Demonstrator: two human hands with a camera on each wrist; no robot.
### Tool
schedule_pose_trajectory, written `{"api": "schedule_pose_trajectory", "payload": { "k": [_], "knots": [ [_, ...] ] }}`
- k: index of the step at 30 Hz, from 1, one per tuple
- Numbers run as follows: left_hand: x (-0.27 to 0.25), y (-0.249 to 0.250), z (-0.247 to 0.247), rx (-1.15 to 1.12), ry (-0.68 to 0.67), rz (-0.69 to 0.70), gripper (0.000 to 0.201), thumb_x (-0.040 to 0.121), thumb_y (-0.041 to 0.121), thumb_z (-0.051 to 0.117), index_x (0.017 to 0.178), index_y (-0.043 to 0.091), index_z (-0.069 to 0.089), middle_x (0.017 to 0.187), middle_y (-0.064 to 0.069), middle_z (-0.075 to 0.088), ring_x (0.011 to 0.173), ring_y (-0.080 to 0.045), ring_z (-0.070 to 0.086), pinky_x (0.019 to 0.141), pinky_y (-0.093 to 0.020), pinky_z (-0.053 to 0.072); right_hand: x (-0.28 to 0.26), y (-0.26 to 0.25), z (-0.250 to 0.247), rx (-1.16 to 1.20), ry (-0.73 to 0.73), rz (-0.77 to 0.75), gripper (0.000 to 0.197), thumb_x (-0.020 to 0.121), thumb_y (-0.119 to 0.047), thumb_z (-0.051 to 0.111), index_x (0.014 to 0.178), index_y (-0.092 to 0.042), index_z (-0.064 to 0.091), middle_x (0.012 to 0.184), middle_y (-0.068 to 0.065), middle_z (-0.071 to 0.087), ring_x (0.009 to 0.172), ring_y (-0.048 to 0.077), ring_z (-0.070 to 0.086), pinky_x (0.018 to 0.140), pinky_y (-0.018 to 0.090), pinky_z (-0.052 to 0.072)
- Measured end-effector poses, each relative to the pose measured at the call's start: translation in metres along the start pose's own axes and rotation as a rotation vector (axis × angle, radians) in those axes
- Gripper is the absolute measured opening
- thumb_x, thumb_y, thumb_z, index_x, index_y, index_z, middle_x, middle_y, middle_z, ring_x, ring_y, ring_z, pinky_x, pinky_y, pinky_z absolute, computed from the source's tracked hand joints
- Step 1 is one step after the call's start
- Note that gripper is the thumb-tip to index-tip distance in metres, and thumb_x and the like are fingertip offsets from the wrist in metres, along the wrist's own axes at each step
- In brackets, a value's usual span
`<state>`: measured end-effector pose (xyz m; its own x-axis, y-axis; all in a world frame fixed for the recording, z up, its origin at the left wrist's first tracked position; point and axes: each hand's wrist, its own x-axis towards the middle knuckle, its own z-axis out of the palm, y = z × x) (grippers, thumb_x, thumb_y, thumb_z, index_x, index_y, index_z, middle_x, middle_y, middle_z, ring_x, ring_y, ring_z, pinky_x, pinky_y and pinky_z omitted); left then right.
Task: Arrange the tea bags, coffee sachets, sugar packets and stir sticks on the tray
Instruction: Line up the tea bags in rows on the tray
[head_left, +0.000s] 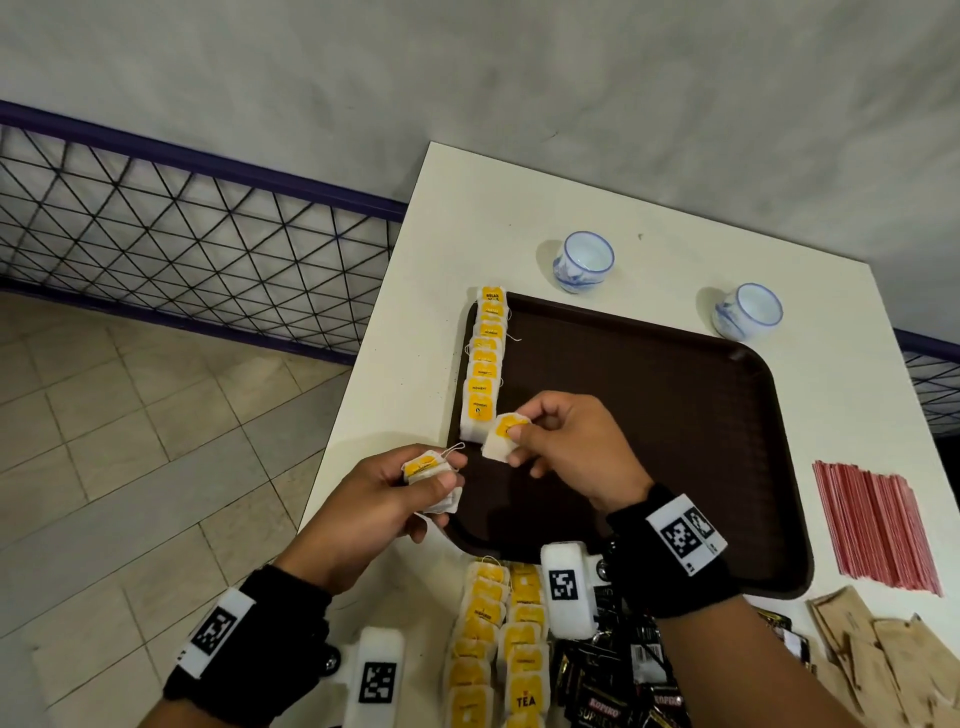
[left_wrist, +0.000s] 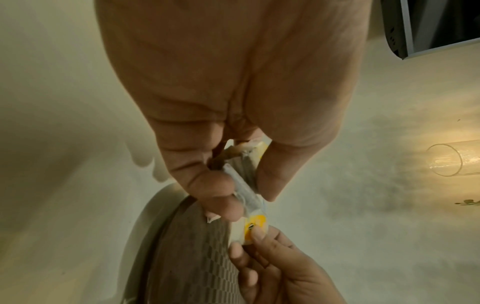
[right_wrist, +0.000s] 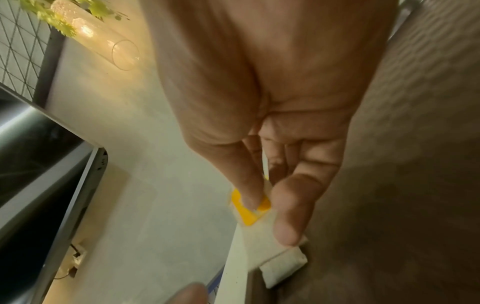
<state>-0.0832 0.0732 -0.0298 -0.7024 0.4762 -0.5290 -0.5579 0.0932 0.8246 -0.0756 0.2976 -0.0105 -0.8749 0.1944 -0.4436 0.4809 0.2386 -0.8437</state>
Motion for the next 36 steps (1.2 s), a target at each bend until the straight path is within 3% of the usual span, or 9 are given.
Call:
{"api": "schedule_pose_trajectory", "payload": {
  "k": [7,12,17,22,25,31,34,36],
  "knots": [
    [0.001,0.001,0.001,-0.003,-0.007,0.003,0.019,0.097,0.013,0.063,0.109,0.020,0.076,0.105,-0.019,0.072,0.070,-0.015,0.062,0.055,-0.025,0.045,0.010,0.004,0.019,0.055,-0.063,0.084,0.010,0.090,0.002,0.068,0.098,0.005,0.063,0.086,0.032,0.070,0.055,0.018,0.068,0.046,0.022,0.052],
    [0.000,0.001,-0.001,-0.007,-0.021,0.002,0.020,0.096,0.012,0.064,0.107,0.022,0.077,0.105,-0.021,0.071,0.071,-0.015,0.063,0.056,-0.025,0.045,0.018,0.005,0.028,0.074,-0.024,0.085,0.009,0.090,0.002,0.068,0.096,0.005,0.062,0.073,0.017,0.068,0.051,0.016,0.065,0.045,0.022,0.051],
    [0.003,0.001,-0.003,-0.040,-0.052,-0.020,0.020,0.096,0.014,0.063,0.109,0.022,0.077,0.108,-0.016,0.073,0.076,-0.019,0.065,0.058,-0.027,0.046,0.024,0.009,0.031,0.016,0.036,0.071,0.010,0.088,-0.001,0.072,0.091,0.001,0.062,0.066,0.013,0.068,0.056,0.025,0.067,0.046,0.027,0.051],
    [0.006,-0.002,-0.006,-0.142,-0.090,-0.035,0.034,0.081,0.019,0.057,0.109,0.017,0.076,0.095,-0.014,0.070,0.076,-0.022,0.063,0.057,-0.028,0.043,0.028,0.008,0.035,-0.028,0.082,0.075,0.019,0.085,0.000,0.074,0.094,0.002,0.058,0.070,0.020,0.069,0.053,0.026,0.067,0.046,0.030,0.051],
    [0.007,-0.004,-0.008,-0.168,-0.104,-0.038,0.045,0.073,0.014,0.051,0.110,0.017,0.076,0.100,-0.014,0.071,0.072,-0.021,0.062,0.056,-0.029,0.043,0.028,0.008,0.037,-0.060,0.112,0.079,0.023,0.084,-0.001,0.074,0.096,0.001,0.055,0.073,0.024,0.070,0.049,0.021,0.065,0.044,0.027,0.049],
    [0.006,-0.005,-0.007,-0.173,-0.097,-0.044,0.049,0.069,0.012,0.050,0.110,0.018,0.077,0.102,-0.018,0.071,0.075,-0.024,0.063,0.055,-0.029,0.044,0.029,0.010,0.041,-0.103,0.146,0.064,0.024,0.083,-0.004,0.075,0.090,-0.008,0.053,0.070,0.015,0.068,0.048,0.016,0.064,0.045,0.029,0.051],
    [0.005,-0.003,-0.005,-0.152,-0.073,-0.045,0.048,0.071,0.012,0.052,0.113,0.017,0.076,0.110,-0.025,0.069,0.076,-0.026,0.062,0.055,-0.028,0.044,0.029,0.009,0.040,-0.171,0.185,0.036,0.026,0.079,-0.012,0.080,0.086,-0.014,0.055,0.072,0.005,0.066,0.056,0.014,0.064,0.056,0.036,0.057],
    [0.005,-0.003,-0.005,-0.137,-0.068,-0.041,0.044,0.077,0.009,0.056,0.114,0.018,0.076,0.112,-0.024,0.070,0.076,-0.025,0.064,0.055,-0.028,0.045,0.022,0.004,0.035,-0.196,0.210,-0.032,0.023,0.080,-0.018,0.081,0.089,-0.016,0.060,0.072,-0.003,0.062,0.057,0.002,0.057,0.061,0.025,0.053]
  ]
}}
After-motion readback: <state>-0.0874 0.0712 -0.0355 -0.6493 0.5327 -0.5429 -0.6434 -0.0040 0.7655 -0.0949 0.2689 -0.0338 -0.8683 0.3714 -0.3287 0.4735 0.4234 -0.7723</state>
